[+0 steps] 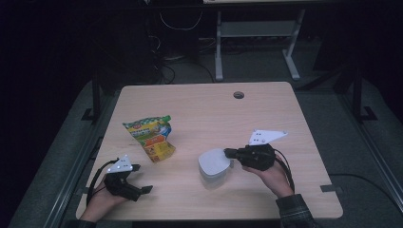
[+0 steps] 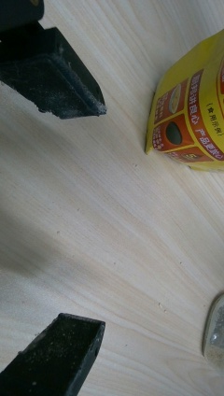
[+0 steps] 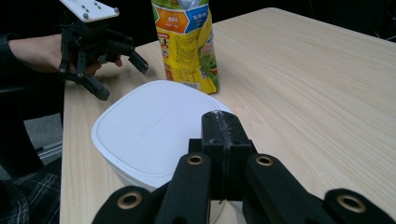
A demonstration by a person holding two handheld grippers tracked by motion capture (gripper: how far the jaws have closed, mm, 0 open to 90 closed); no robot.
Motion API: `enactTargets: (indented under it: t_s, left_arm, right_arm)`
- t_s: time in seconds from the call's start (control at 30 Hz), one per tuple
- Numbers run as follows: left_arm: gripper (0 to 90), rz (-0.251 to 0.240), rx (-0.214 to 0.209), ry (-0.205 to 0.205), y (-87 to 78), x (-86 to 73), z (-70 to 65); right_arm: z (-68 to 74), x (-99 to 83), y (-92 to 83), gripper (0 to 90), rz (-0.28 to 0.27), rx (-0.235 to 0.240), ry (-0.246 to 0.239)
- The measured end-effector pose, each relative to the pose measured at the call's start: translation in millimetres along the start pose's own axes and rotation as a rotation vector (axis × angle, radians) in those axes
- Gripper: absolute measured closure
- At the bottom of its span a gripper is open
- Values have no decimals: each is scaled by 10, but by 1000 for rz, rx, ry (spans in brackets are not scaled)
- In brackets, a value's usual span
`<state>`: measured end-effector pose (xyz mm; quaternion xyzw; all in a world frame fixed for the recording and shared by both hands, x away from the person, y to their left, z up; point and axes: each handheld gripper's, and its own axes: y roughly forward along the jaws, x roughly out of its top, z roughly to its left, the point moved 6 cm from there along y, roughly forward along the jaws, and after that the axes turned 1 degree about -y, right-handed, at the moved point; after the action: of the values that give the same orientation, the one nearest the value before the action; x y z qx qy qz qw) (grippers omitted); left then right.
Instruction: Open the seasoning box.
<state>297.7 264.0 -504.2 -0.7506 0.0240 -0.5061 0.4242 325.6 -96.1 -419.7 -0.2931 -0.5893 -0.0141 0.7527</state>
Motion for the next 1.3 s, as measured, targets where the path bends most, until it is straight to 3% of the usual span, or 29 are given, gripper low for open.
enactTargets:
  t_s: [1.3]
  left_arm:
    - [0, 0, 0, 0, -1, 1, 1]
  right_arm:
    - [-77, -70, -19, 895, 9, -23, 22]
